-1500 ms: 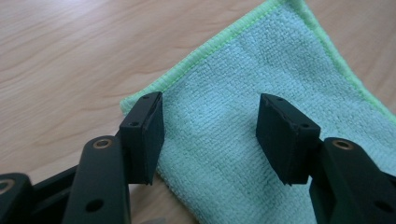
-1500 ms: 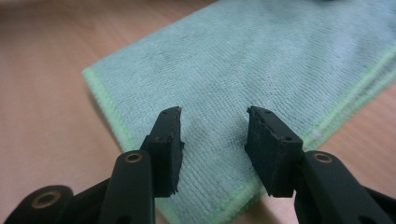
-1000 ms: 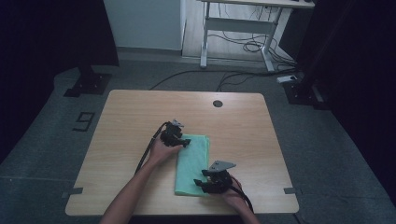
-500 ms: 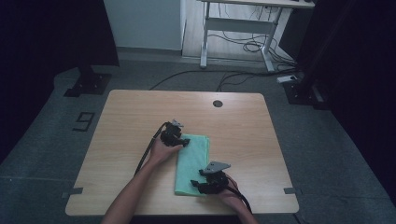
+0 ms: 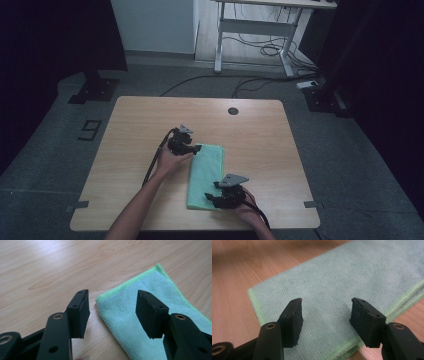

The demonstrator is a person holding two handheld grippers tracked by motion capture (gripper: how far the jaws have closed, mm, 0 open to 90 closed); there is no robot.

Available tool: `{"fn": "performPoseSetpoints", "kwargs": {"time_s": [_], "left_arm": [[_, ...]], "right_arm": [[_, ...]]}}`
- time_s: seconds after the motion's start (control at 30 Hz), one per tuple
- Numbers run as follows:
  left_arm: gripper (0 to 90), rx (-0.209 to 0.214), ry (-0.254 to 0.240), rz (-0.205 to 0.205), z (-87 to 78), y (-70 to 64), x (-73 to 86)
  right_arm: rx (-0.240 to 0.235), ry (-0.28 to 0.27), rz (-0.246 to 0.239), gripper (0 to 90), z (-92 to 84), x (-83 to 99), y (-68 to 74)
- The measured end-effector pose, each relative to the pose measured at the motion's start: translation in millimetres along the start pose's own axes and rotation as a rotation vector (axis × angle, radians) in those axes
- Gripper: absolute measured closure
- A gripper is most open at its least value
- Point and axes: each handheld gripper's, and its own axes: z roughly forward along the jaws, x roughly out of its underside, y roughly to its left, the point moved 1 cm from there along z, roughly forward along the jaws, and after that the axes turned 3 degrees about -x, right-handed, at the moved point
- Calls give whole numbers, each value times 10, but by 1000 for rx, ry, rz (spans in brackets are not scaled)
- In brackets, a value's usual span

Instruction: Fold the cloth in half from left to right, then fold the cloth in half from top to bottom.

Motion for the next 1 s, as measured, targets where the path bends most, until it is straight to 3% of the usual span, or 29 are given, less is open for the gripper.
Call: {"fn": "performPoseSetpoints", "kwargs": {"time_s": [0.27, 0.6, 1.0], "left_arm": [[441, 17, -9, -47, -151, 96, 73], [437, 8, -8, -92, -272, 277, 222], [429, 23, -11, -106, -277, 315, 243]], "right_arm": [[32, -56, 16, 422, -117, -27, -58], [79, -81, 47, 421, -147, -17, -170], [95, -98, 56, 420, -143, -29, -215]]}}
